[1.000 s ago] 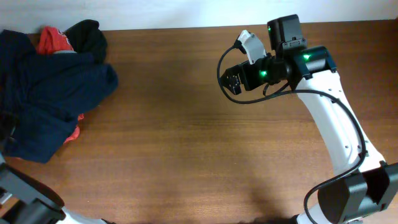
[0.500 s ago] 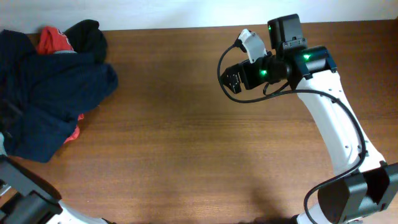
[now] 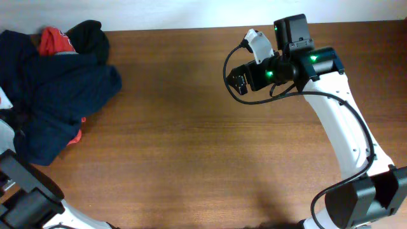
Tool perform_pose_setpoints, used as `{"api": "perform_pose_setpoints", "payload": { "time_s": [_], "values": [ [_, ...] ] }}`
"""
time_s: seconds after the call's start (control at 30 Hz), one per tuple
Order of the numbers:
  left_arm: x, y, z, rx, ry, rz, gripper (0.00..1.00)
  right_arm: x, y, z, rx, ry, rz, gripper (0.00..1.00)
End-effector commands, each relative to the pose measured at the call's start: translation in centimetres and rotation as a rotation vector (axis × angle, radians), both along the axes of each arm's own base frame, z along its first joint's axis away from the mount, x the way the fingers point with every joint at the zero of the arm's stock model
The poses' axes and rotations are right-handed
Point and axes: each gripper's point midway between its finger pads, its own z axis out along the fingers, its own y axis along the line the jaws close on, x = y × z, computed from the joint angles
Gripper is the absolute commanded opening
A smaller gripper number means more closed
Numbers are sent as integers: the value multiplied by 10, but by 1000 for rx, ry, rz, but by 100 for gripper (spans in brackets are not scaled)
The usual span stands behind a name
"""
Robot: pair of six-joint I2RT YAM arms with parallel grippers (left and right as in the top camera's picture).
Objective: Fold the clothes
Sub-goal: 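Grasp the navy garment with the left gripper and lift it up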
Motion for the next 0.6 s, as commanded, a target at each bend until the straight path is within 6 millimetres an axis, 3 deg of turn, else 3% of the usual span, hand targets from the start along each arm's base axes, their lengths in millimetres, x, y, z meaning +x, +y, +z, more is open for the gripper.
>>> {"api": "perform_pose_setpoints", "payload": {
  "time_s": [0.0, 0.1, 0.2, 0.27, 0.33, 0.47, 0.57],
  "values": [
    [12, -9, 30, -83, -107, 59, 1, -1, -2, 11, -12, -40, -2, 99],
    [24, -20, 75, -86, -207, 19, 1, 1, -2, 13, -5, -43, -10, 98],
    [36, -40, 135, -52, -321, -41, 1, 4, -4, 21, 15, -46, -42, 97],
    [46, -76, 204, -1, -444, -143, 1, 8, -11, 34, 40, -55, -90, 95],
    [49, -112, 252, 37, -531, -229, 1, 5, -21, 43, 48, -41, -128, 95],
    [52, -178, 315, 90, -662, -369, 1, -5, -49, 65, 60, -8, -216, 93],
    [57, -231, 343, 89, -746, -477, 1, -16, -75, 86, 60, -8, -278, 93]
  ]
}}
